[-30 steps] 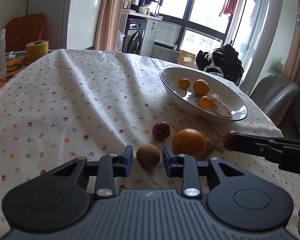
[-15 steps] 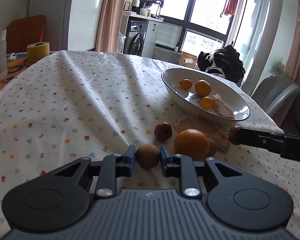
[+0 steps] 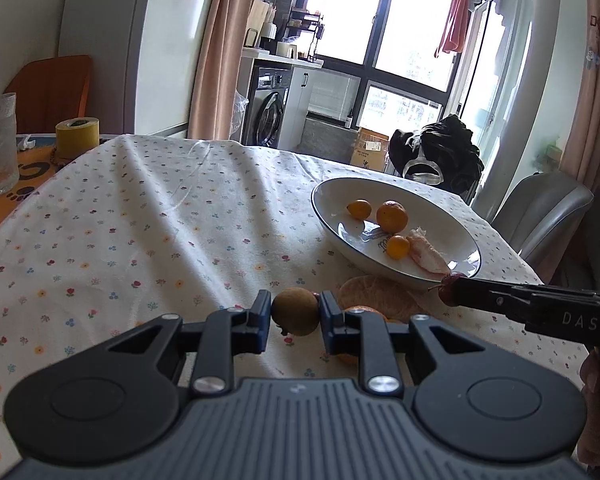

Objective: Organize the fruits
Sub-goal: 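Carry the kiwi and plum into the white bowl and open both tools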

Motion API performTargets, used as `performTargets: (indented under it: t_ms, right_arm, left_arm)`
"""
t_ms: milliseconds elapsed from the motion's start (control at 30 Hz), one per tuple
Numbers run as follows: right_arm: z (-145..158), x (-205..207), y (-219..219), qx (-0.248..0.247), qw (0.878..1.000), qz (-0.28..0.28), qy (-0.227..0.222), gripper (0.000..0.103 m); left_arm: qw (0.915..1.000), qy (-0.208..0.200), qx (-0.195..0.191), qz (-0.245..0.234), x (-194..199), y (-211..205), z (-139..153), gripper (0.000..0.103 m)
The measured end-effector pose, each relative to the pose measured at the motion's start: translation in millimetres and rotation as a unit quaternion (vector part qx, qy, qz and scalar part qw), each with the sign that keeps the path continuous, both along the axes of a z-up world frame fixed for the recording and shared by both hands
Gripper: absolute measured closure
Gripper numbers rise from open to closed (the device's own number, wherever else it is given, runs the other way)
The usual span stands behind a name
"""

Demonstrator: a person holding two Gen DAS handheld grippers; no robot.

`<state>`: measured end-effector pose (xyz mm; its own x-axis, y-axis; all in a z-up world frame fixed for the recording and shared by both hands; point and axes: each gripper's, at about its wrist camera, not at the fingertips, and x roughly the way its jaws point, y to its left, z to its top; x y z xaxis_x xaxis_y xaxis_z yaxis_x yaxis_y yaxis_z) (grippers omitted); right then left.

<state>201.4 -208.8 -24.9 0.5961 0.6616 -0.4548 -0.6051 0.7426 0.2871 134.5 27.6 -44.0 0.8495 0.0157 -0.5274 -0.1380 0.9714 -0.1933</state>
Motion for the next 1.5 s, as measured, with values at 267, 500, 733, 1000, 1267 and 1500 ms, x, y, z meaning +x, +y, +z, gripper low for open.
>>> performTargets:
  t_ms: [267,500,733,1000,1267,1500]
  right_arm:
    - [5,9,-2,0.004,1.000,-0.004,-0.009,0.083]
    - [5,17,-5,0.006,1.000,-0.008,-0.013,0.083]
    - [5,29,-10,0.010,1.000,-0.015,-0.014,0.083]
    - [4,44,-18,0.017,0.999,-0.031,-0.014,0.083]
    - [3,55,-26,0.024,0.999,-0.035,-0.008,0.083]
    - [10,58,-25,0.011,0.999,-0.046,-0.018,0.083]
  left_arm:
    - [0.9999,-0.015,0.001,-0.004,10,-6,13,0.079]
    - [0.9997,-0.023,0.004,-0.011,23,-16,20,0.079]
    - [0.9995,-0.026,0.005,-0.019,39,-23,24,0.079]
    - [0.9992,-0.021,0.008,-0.033,57,-35,23,0.079]
    - [0.9991,-0.016,0.011,-0.038,77,-49,20,0.079]
    - [0.9986,-0.022,0.007,-0.047,89,-57,20,0.079]
